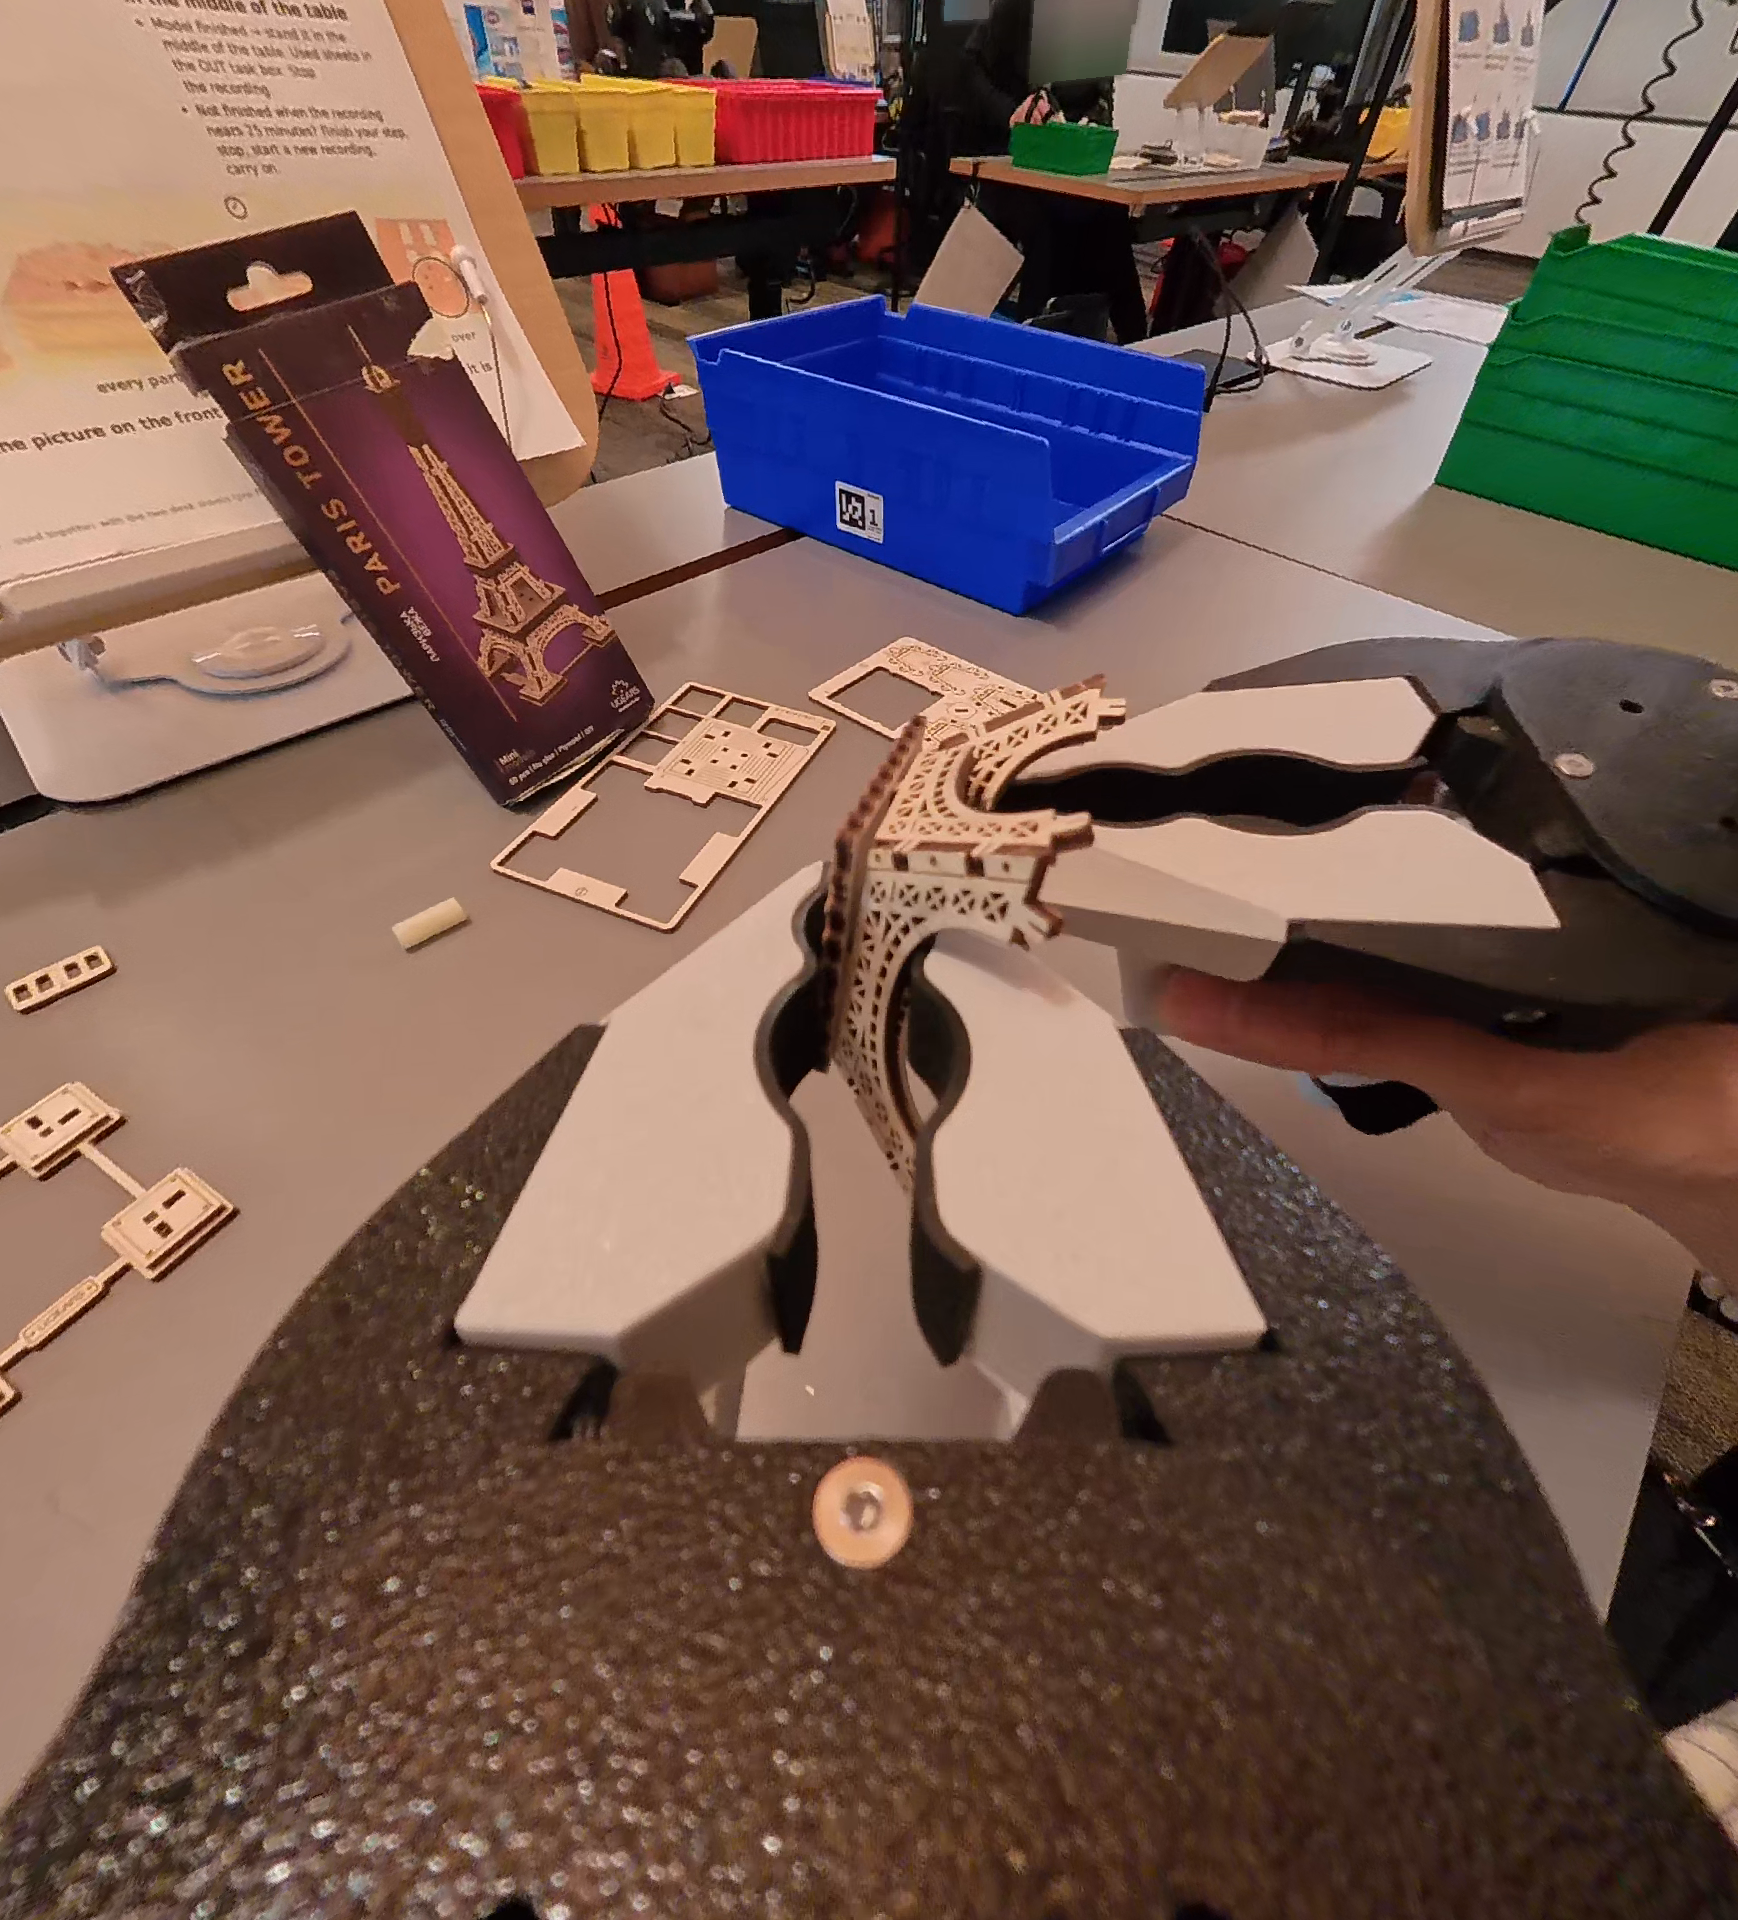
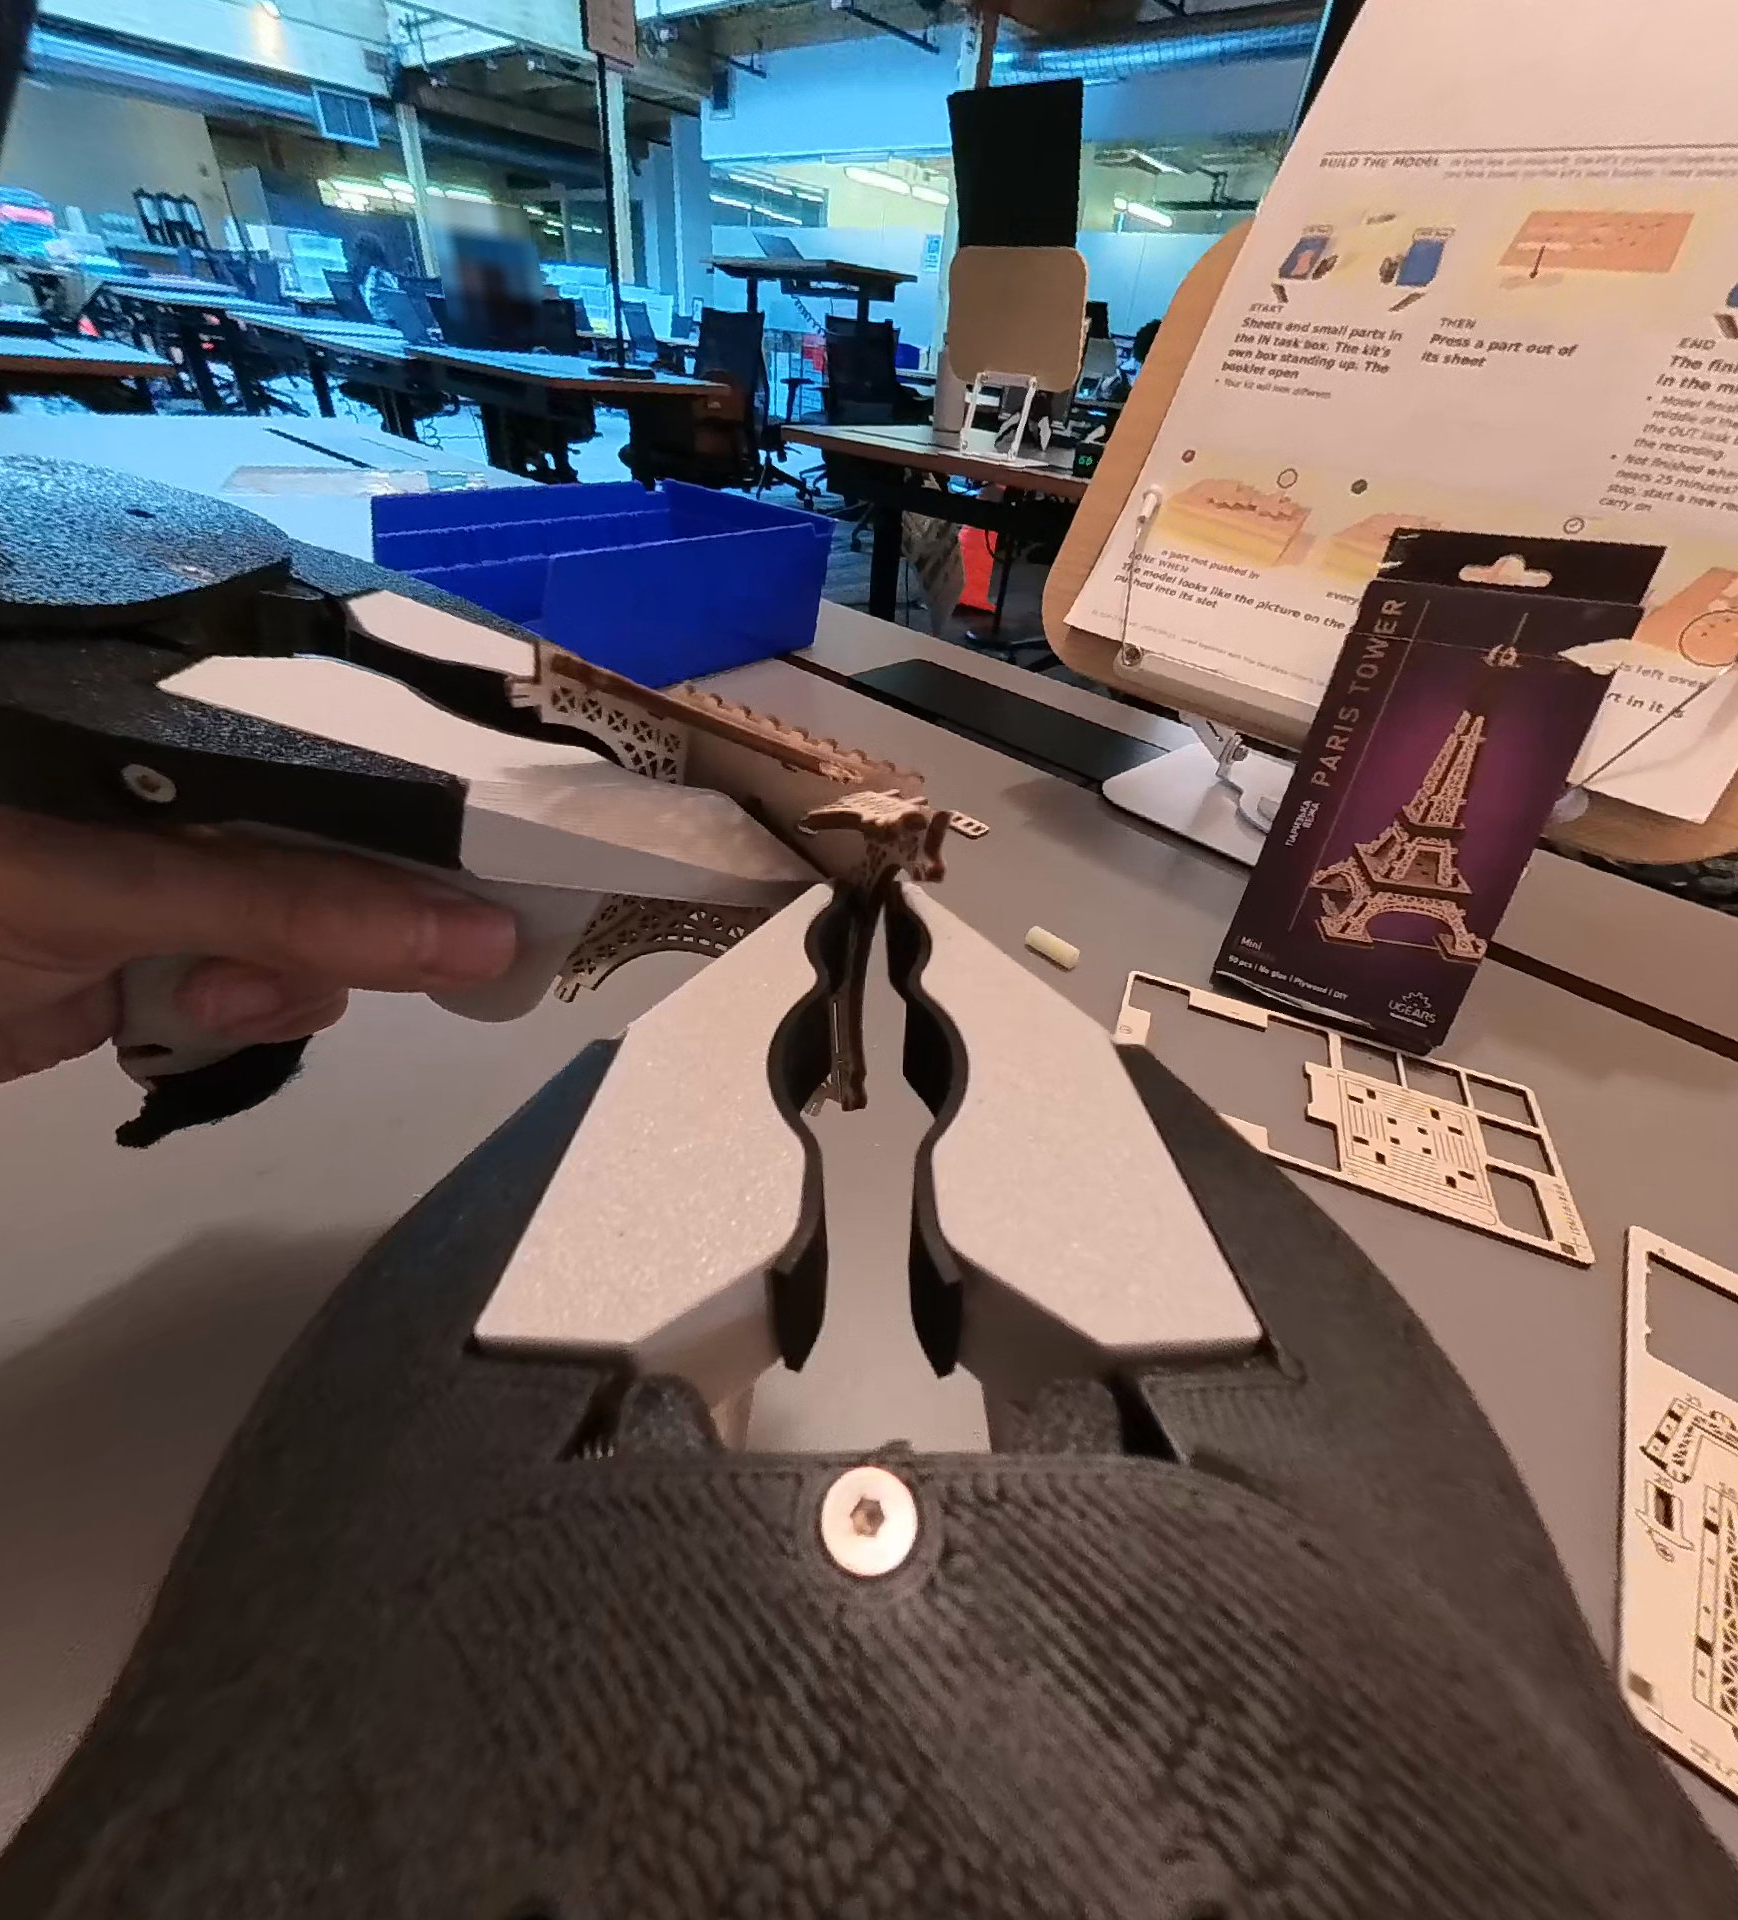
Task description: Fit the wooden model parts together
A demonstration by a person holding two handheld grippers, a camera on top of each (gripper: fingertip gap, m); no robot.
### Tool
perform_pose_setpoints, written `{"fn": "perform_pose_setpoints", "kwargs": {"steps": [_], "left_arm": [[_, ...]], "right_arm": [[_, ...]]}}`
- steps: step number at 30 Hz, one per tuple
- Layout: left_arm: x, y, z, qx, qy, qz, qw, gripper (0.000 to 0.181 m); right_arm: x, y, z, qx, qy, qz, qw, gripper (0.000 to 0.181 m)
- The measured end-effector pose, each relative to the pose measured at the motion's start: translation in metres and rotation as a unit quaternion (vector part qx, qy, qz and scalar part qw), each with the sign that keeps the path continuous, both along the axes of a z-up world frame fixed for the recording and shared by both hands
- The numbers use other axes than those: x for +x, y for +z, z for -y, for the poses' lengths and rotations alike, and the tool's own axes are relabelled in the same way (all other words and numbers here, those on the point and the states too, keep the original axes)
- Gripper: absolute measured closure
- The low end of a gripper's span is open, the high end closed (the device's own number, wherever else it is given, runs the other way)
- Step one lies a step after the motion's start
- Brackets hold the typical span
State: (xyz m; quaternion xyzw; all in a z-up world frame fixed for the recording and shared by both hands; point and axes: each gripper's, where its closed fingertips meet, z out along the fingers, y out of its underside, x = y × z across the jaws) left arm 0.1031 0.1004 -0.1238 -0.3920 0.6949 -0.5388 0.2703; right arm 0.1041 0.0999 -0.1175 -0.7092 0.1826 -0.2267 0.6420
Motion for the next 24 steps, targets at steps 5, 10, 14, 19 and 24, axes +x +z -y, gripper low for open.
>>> {"fn": "perform_pose_setpoints", "kwargs": {"steps": [5,10,14,19,24], "left_arm": [[0.002,-0.005,0.0,-0.001,0.004,-0.014,1.0,0.175],[0.004,-0.008,0.0,0.001,0.011,-0.014,1.0,0.175],[0.004,-0.008,0.0,-0.005,0.011,-0.019,1.0,0.175],[0.001,-0.005,-0.001,-0.013,0.0,-0.02,1.0,0.175],[-0.002,-0.006,-0.003,-0.012,-0.005,-0.005,1.0,0.175]], "right_arm": [[0.003,-0.005,0.001,-0.023,-0.001,-0.002,1.0,0.177],[0.005,-0.008,0.001,-0.041,-0.01,0.014,0.999,0.176],[0.005,-0.008,0.001,-0.038,-0.008,0.012,0.999,0.176],[0.004,-0.004,0.004,-0.014,-0.003,-0.002,1.0,0.165],[0.002,0.007,0.008,0.003,0.009,0.018,1.0,0.145]]}}
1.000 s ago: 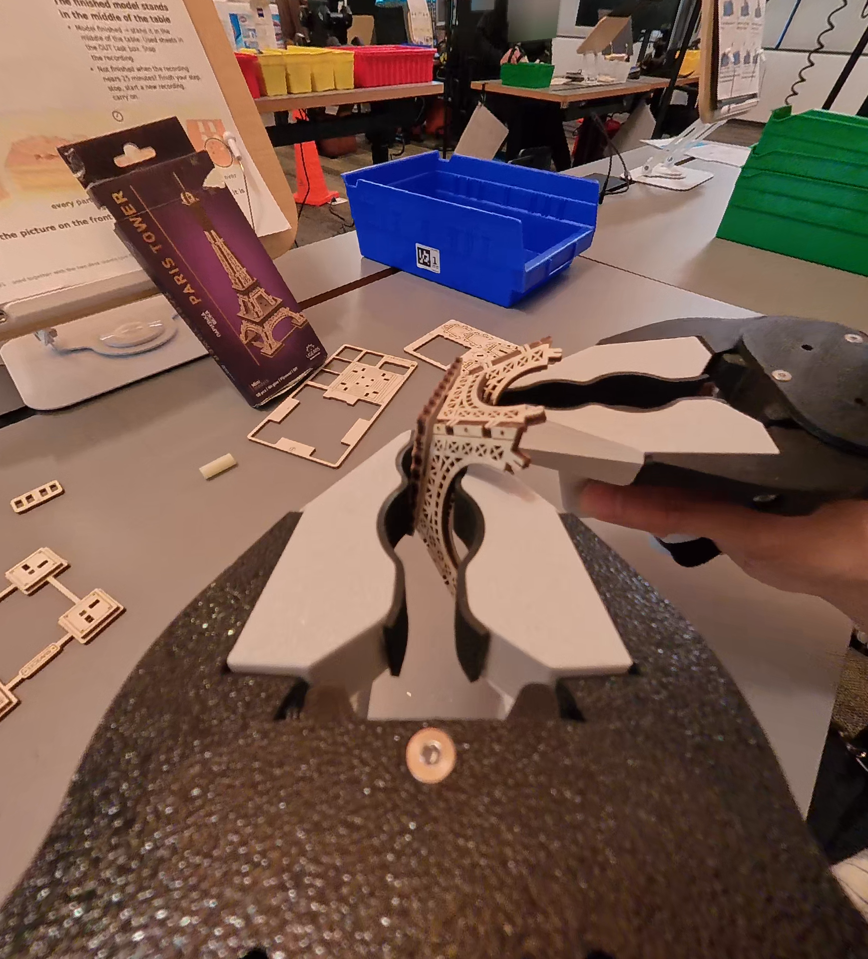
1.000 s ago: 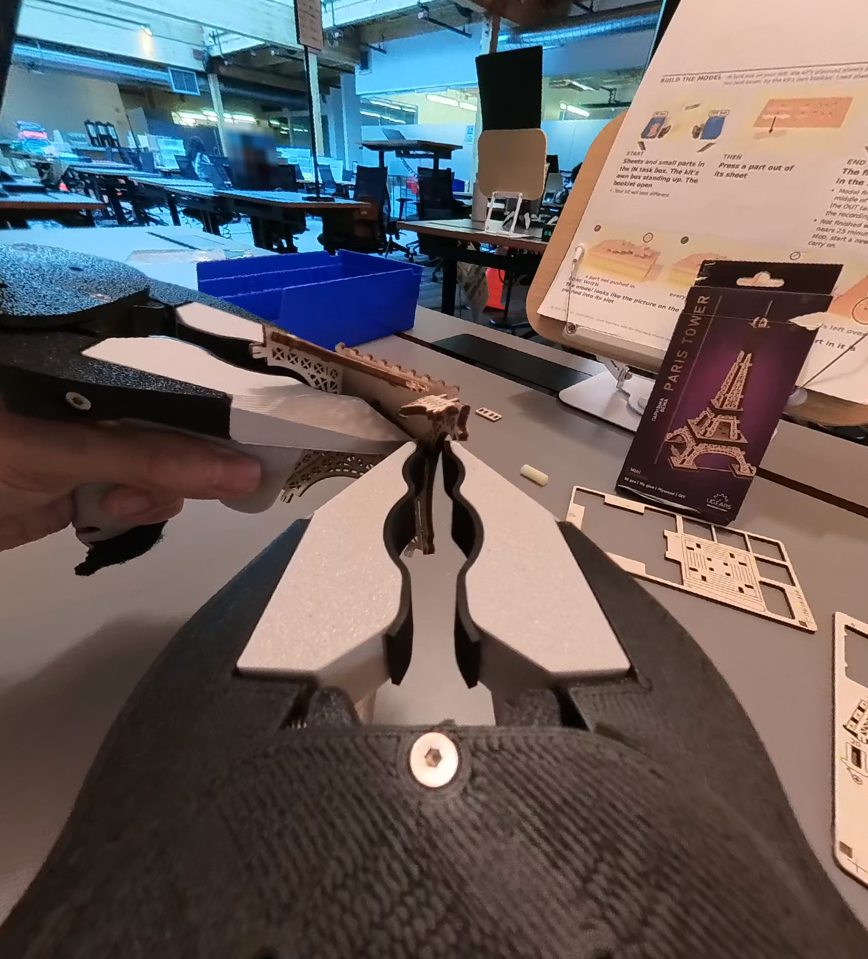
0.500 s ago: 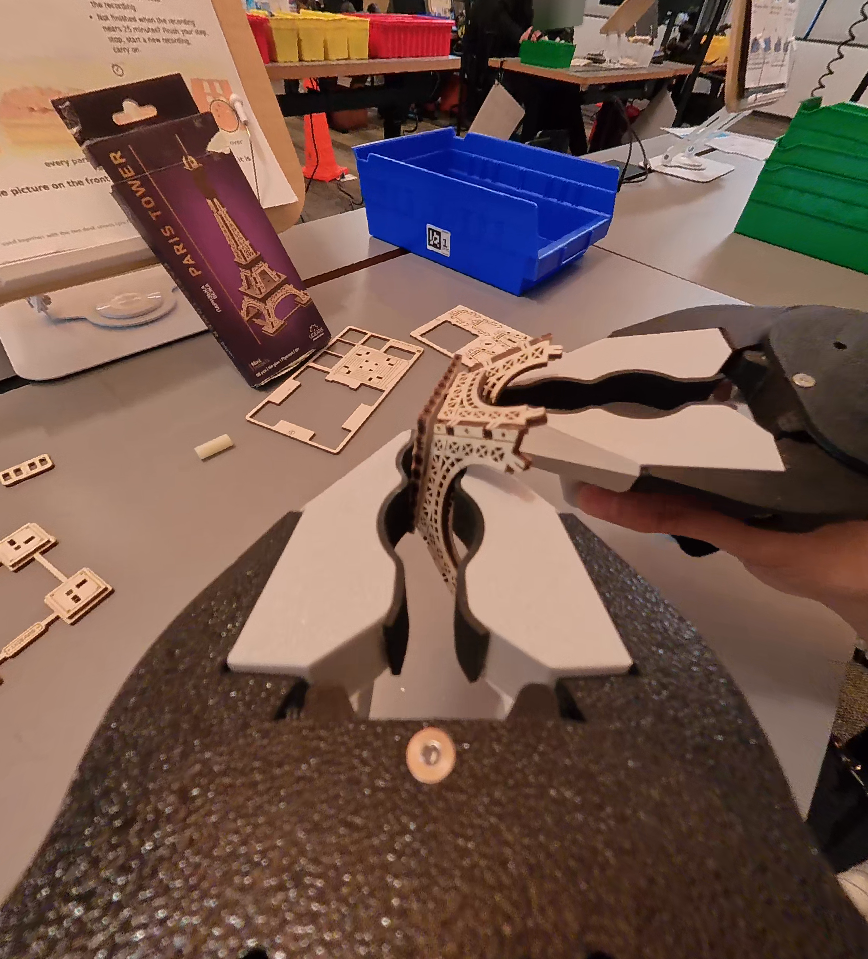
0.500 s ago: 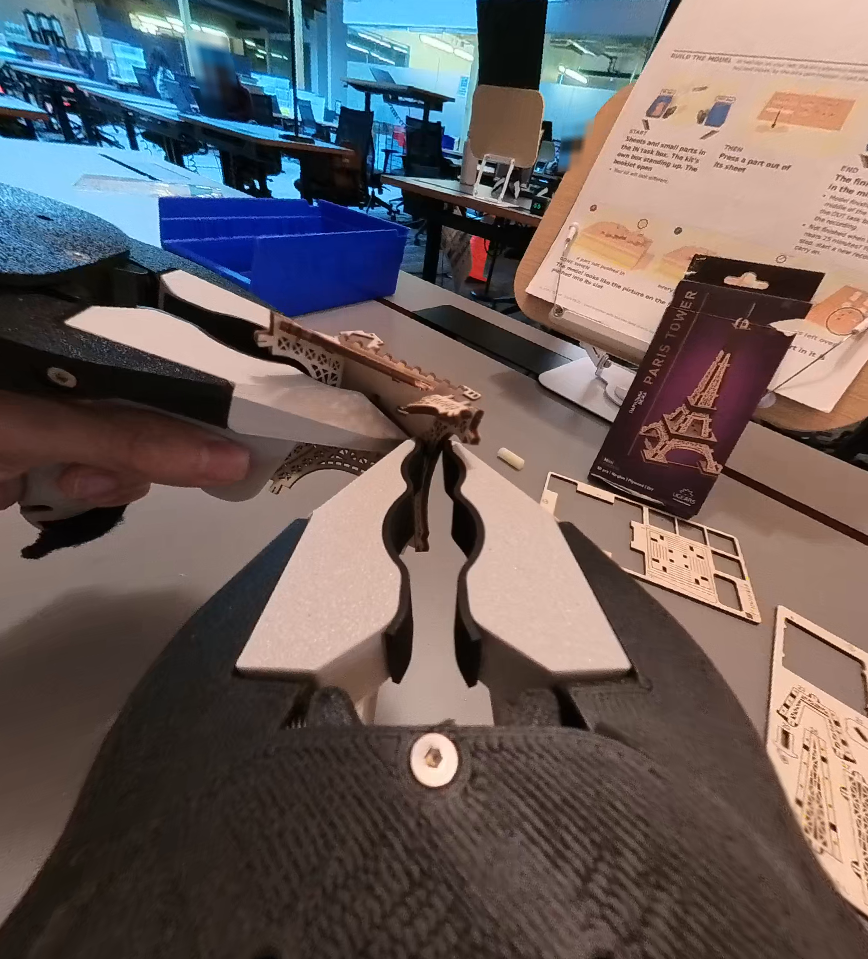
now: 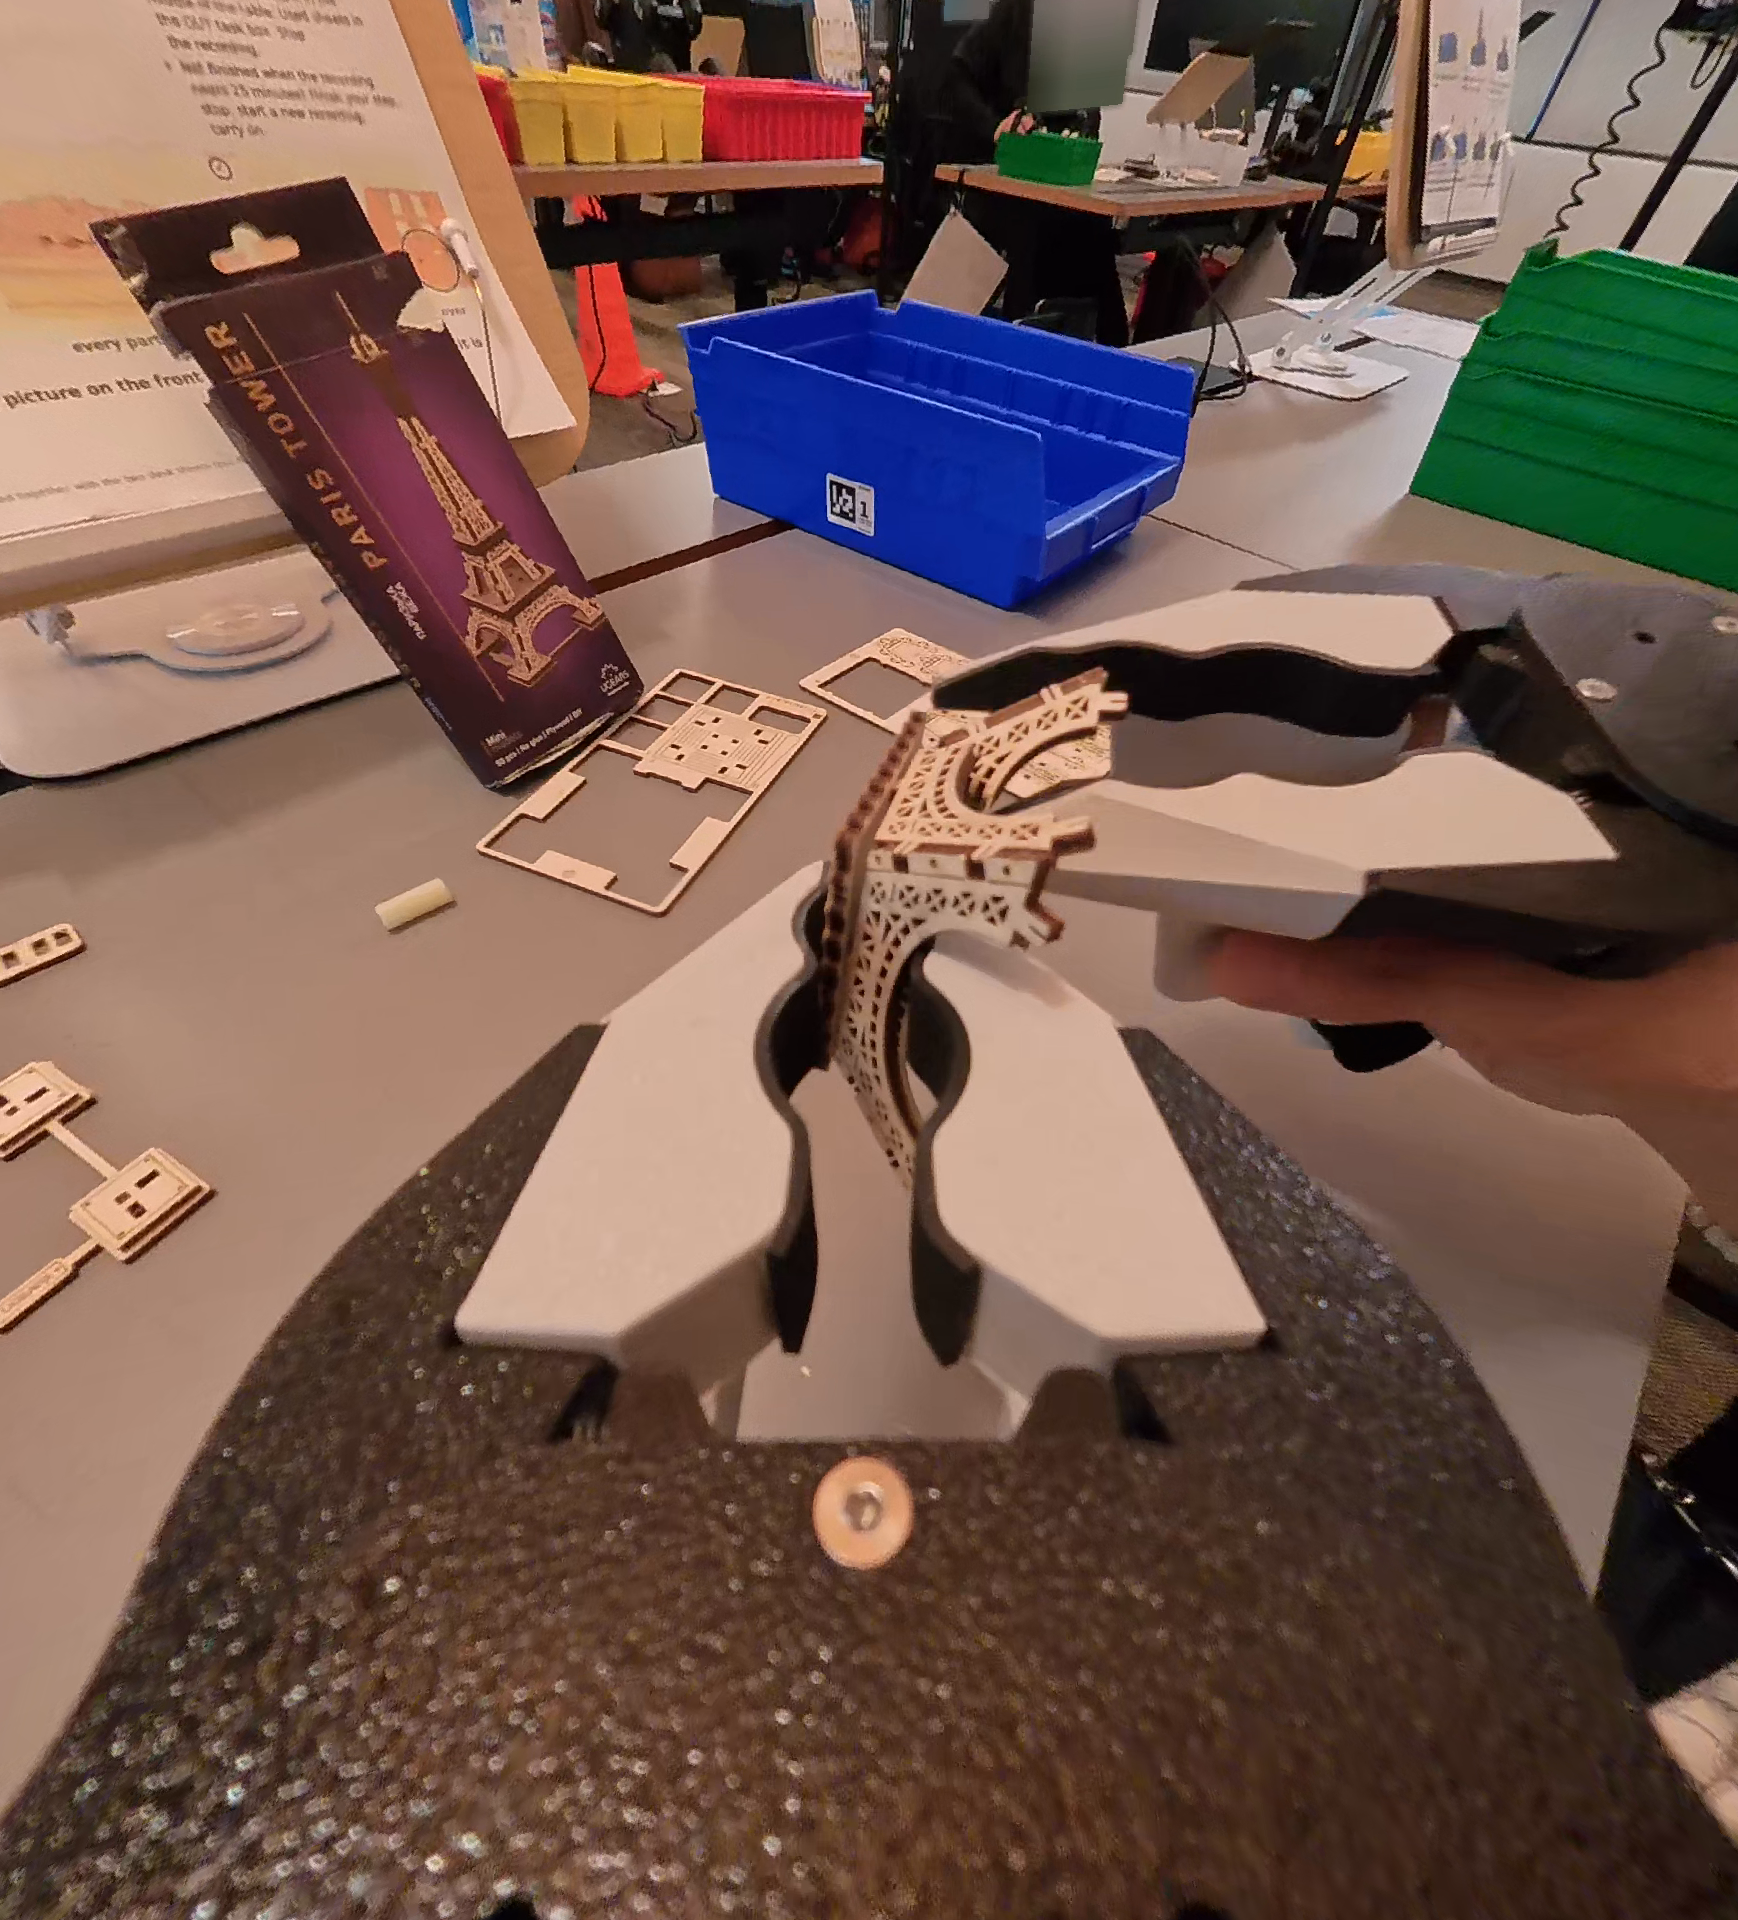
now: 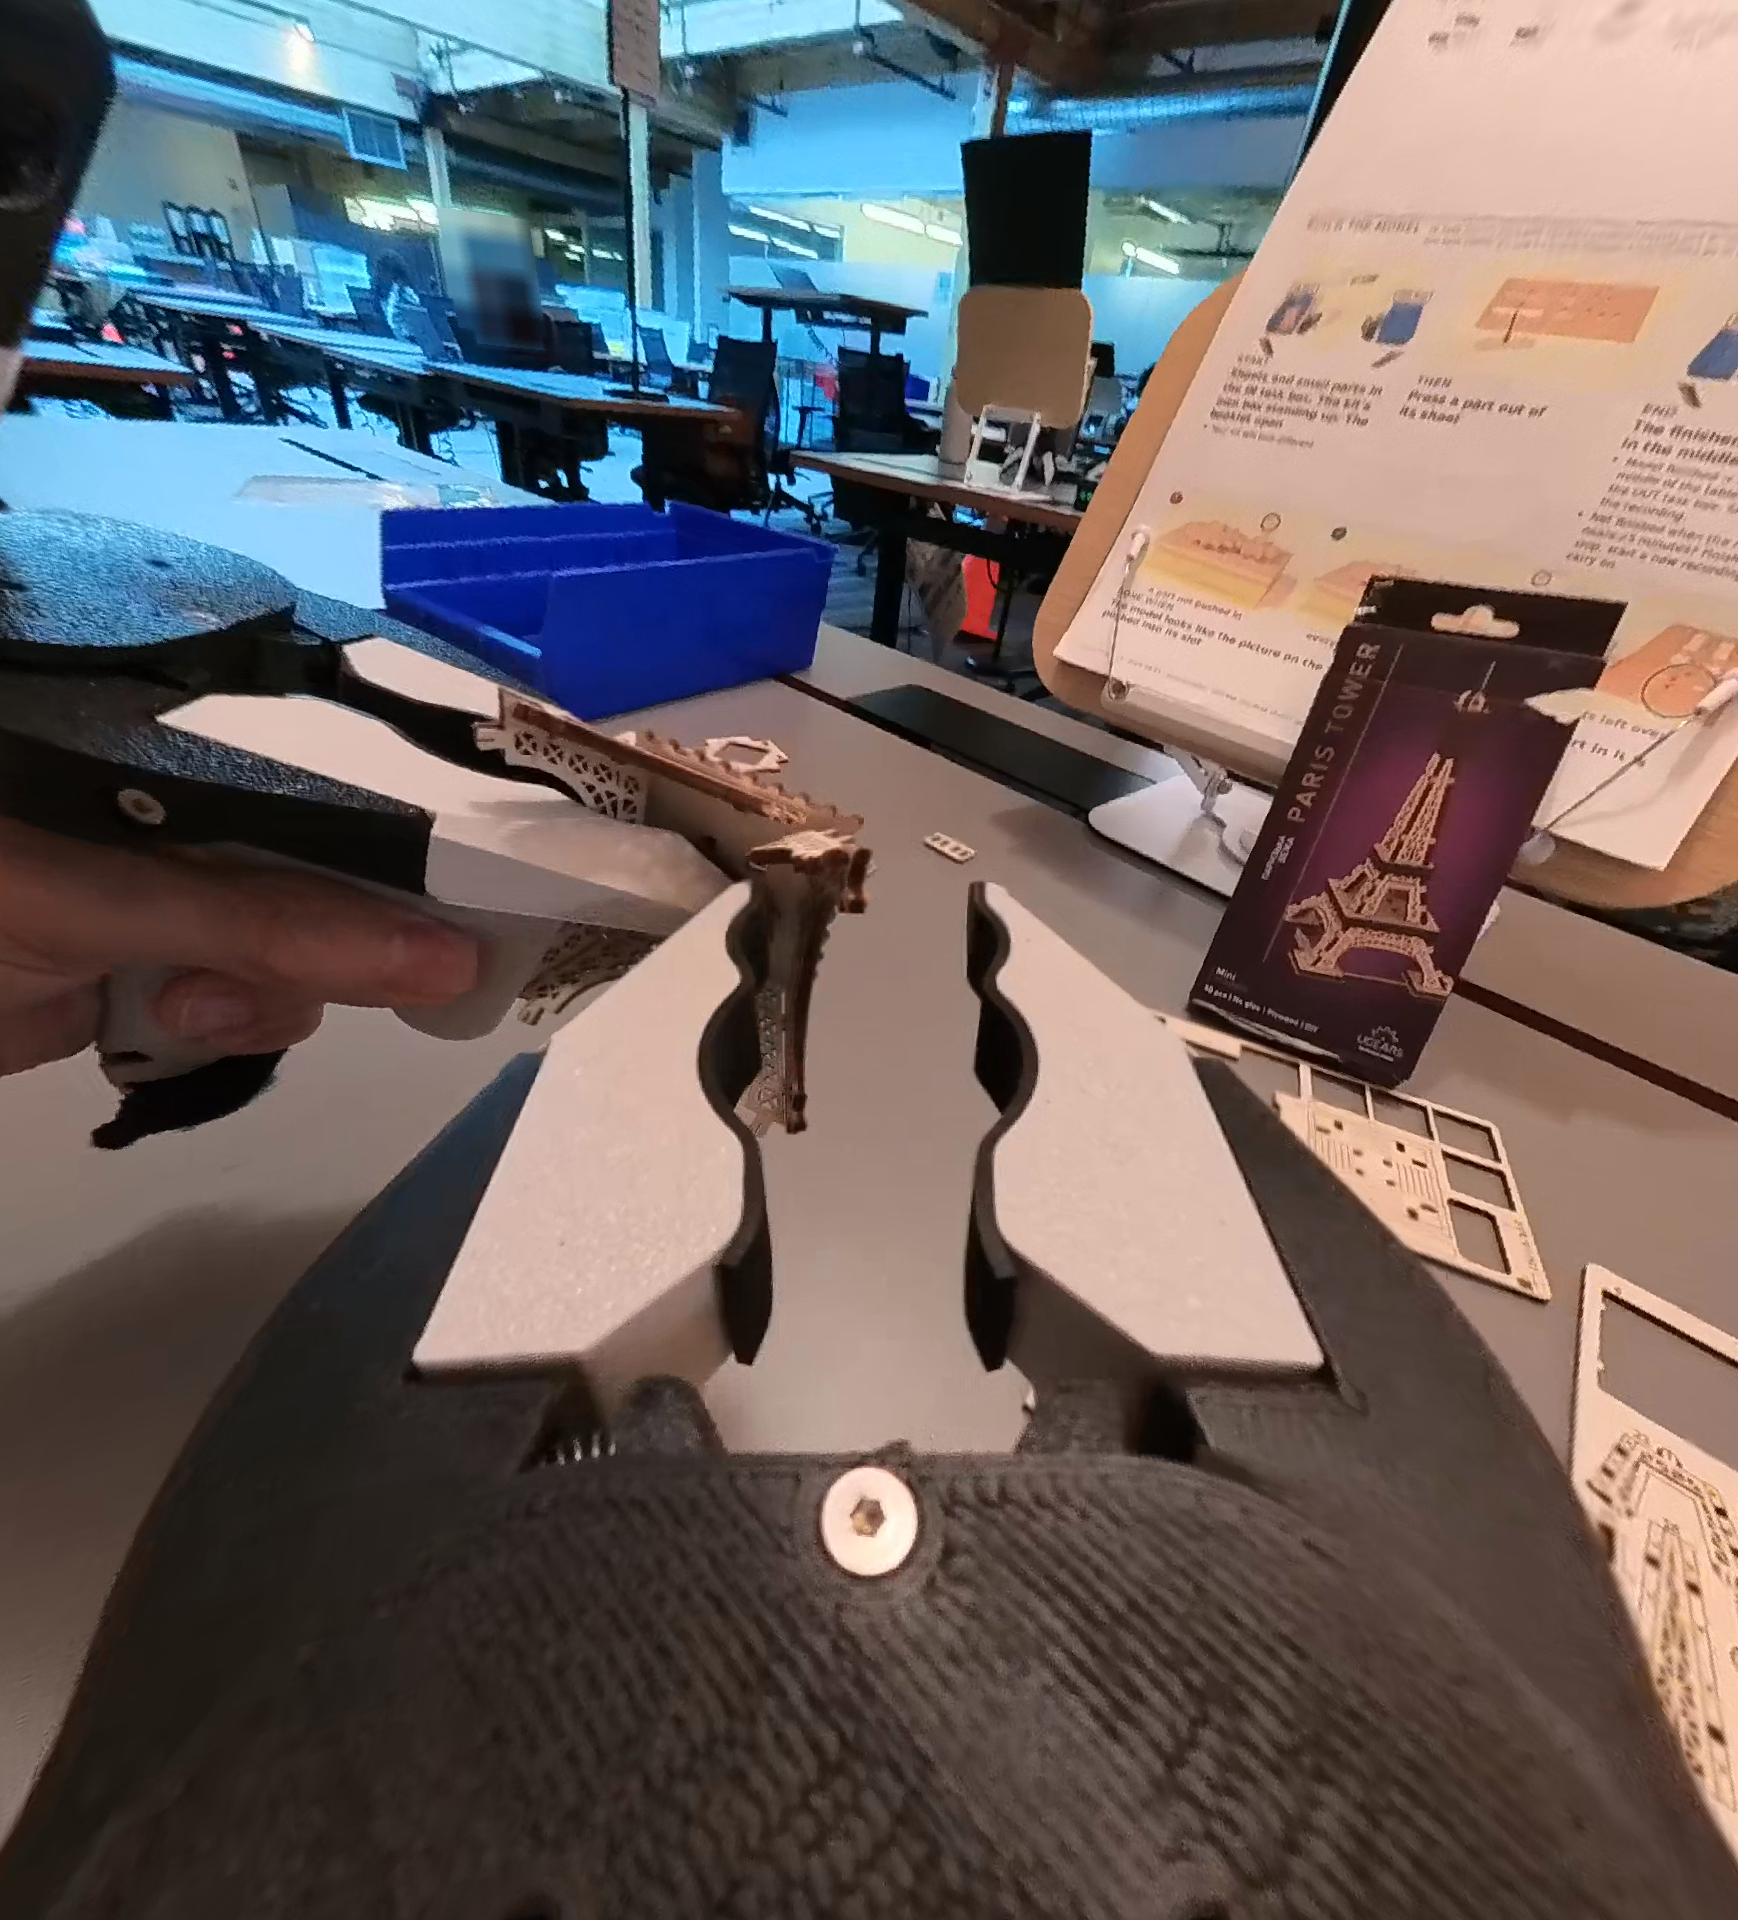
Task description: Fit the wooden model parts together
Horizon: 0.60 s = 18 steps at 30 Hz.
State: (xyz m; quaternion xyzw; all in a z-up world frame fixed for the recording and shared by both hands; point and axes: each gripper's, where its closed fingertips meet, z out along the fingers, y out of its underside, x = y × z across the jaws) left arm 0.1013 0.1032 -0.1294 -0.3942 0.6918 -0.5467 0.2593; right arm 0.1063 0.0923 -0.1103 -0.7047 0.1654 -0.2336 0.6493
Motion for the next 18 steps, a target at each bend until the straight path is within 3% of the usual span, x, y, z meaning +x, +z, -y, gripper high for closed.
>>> {"fn": "perform_pose_setpoints", "kwargs": {"steps": [5,11,18], "left_arm": [[-0.001,0.002,-0.003,0.018,0.007,0.023,1.0,0.175],[-0.003,0.007,-0.007,0.055,0.015,0.065,0.996,0.175],[-0.006,0.012,-0.01,0.078,0.016,0.102,0.992,0.175]], "right_arm": [[-0.009,0.009,-0.001,-0.025,-0.003,0.092,0.995,0.15],[-0.018,0.02,0.0,-0.101,-0.034,0.245,0.964,0.152],[-0.026,0.029,0.004,-0.078,-0.007,0.234,0.969,0.157]]}}
